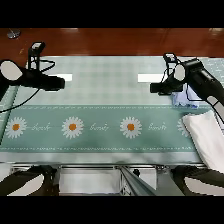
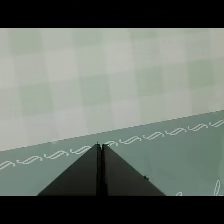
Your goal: Fold the shirts.
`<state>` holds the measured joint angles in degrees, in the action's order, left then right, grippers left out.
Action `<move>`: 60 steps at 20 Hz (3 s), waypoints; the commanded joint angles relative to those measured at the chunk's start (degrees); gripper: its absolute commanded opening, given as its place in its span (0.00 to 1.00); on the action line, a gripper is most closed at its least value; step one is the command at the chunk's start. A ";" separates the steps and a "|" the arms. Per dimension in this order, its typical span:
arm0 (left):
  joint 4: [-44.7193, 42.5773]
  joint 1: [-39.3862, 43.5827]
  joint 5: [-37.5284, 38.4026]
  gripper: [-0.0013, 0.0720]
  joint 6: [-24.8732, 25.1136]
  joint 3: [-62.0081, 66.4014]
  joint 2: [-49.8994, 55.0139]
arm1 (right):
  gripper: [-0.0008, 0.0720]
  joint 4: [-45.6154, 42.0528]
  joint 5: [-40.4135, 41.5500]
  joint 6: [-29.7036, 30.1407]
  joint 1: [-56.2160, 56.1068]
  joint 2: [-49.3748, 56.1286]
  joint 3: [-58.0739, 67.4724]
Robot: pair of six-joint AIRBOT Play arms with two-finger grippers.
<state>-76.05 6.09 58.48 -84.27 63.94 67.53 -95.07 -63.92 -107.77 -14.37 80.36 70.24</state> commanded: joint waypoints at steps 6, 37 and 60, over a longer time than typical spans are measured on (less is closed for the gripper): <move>0.00 0.02 0.00 0.05 0.00 -0.02 0.02 | 0.05 0.00 -0.02 0.00 -0.02 0.00 0.00; 0.83 0.00 -15.91 0.98 -2.21 -0.02 7.61 | 0.78 4.33 3.21 2.84 28.92 24.87 19.93; 4.15 -2.86 2.21 0.98 -5.97 -23.06 -35.36 | 0.05 13.14 3.13 21.94 6.69 -18.51 48.19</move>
<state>-72.73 3.16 62.67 -89.65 42.22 33.89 -82.04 -58.54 -88.29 -2.81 65.56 117.99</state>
